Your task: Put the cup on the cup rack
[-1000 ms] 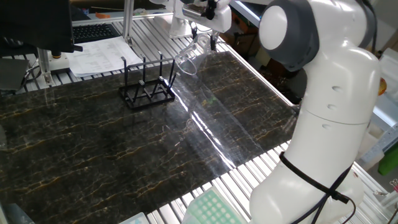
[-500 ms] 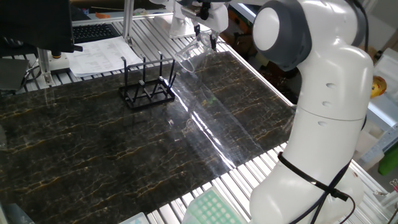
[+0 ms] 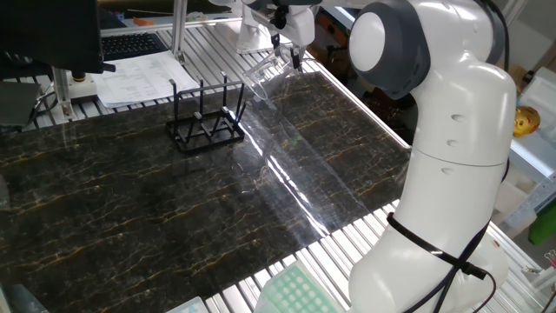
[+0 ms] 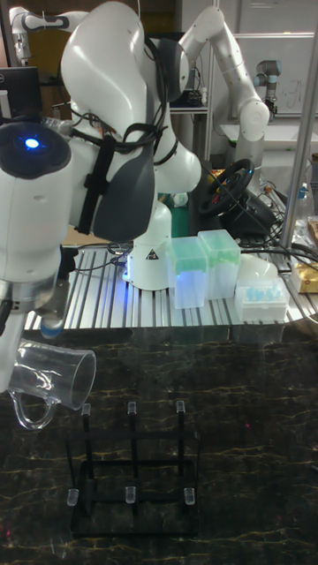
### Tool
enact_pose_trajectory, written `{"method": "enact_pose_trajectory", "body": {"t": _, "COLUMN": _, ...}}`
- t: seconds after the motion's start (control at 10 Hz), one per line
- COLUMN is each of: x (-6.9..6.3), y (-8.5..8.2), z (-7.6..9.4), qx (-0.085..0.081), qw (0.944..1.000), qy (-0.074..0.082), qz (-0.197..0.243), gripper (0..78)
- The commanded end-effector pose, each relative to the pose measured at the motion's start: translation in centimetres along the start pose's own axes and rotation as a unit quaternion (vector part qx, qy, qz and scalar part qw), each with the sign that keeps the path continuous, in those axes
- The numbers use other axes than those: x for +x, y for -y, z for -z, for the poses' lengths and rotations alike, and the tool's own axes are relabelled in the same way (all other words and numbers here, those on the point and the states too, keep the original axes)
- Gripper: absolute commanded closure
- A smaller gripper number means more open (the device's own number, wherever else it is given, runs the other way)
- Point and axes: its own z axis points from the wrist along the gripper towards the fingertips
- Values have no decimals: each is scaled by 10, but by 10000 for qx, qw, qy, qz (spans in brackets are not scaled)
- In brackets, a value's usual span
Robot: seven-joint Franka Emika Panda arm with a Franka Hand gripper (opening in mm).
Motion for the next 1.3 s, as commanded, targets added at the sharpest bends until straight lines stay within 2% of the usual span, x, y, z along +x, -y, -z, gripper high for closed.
{"method": "enact_pose_trajectory", "body": {"t": 0.1, "x": -2, "y": -1, "z": -2, "qx": 8, "qw": 10000, "qy": 7, "qz": -50, "gripper": 764}}
{"method": "enact_pose_trajectory", "body": {"t": 0.4, "x": -2, "y": -4, "z": -18, "qx": 0, "qw": 10000, "qy": 35, "qz": -21, "gripper": 764}}
{"method": "enact_pose_trajectory", "body": {"t": 0.7, "x": -1, "y": -6, "z": -21, "qx": -6, "qw": 9999, "qy": 83, "qz": -74, "gripper": 764}}
{"method": "enact_pose_trajectory", "body": {"t": 1.0, "x": -1, "y": -7, "z": -23, "qx": -7, "qw": 9999, "qy": 63, "qz": -79, "gripper": 764}}
{"method": "enact_pose_trajectory", "body": {"t": 1.3, "x": 5, "y": -7, "z": -30, "qx": -6, "qw": 9999, "qy": 80, "qz": -132, "gripper": 764}}
